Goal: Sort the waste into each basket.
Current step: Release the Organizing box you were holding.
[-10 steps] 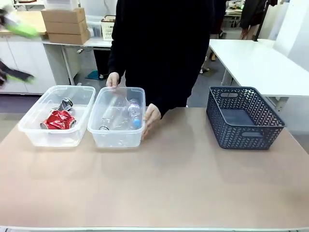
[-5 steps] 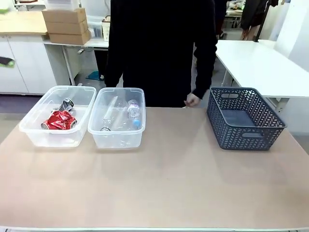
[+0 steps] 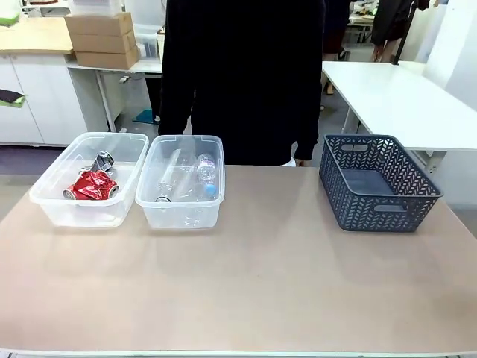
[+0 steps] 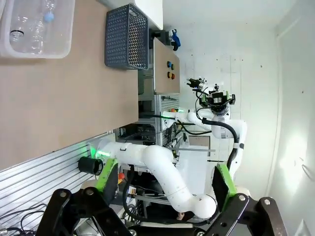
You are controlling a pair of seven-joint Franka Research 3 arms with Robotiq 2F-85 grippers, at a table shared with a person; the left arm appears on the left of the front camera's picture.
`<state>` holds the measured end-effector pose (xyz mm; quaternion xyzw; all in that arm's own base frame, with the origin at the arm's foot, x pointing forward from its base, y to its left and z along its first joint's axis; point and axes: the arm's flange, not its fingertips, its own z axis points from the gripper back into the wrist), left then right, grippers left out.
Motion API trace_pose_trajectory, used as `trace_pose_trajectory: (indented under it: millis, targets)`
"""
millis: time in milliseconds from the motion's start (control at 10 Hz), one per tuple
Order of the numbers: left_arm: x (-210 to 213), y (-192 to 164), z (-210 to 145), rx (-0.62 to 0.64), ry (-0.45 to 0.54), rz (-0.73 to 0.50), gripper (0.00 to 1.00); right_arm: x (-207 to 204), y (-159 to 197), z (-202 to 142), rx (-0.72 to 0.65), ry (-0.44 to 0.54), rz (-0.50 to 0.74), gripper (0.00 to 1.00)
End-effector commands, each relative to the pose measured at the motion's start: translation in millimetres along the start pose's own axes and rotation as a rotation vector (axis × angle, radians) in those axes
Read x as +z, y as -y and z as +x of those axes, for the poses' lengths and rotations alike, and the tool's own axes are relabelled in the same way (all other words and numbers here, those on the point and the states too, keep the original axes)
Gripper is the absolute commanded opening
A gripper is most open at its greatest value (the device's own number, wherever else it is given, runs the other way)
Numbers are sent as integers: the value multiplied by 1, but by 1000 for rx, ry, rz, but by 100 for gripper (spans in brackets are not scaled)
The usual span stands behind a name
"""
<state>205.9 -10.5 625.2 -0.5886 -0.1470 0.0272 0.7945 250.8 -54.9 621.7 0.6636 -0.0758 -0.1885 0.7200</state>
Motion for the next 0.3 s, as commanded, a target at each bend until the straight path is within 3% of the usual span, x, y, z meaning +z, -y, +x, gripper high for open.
trace_pose_trajectory:
  millis: [0, 200]
  targets:
    - [-1, 2, 2, -26, -5, -26, 100, -1, -5, 3, 20, -8, 23, 100]
    - [-1, 2, 2, -26, -5, -26, 100, -1, -5, 3, 20, -8, 23, 100]
